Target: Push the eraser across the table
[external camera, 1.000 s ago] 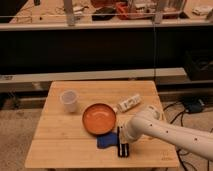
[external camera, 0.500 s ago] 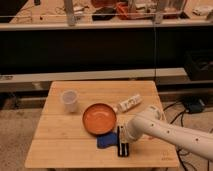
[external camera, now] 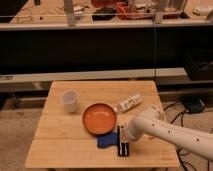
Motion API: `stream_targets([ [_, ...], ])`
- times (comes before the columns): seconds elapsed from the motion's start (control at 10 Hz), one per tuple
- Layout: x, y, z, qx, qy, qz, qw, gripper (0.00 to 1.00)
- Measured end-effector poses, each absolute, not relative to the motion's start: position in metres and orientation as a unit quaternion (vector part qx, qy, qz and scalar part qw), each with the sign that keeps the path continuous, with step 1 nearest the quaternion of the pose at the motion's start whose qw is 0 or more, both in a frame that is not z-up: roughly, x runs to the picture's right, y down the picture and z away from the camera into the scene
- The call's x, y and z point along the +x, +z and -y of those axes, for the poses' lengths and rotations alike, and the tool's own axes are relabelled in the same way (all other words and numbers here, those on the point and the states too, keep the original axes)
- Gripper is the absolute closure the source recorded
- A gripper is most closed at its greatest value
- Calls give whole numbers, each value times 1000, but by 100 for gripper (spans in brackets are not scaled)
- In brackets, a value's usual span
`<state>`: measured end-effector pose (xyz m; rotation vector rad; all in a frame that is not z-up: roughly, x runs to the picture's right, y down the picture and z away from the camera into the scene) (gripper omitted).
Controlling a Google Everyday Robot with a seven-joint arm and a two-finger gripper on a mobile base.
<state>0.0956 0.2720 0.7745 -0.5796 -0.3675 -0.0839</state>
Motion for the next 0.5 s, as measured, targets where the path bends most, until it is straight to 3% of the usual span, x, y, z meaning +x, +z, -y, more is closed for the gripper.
stream_targets([
  [0.5,98,775,-269,-283,-37,182,941,100],
])
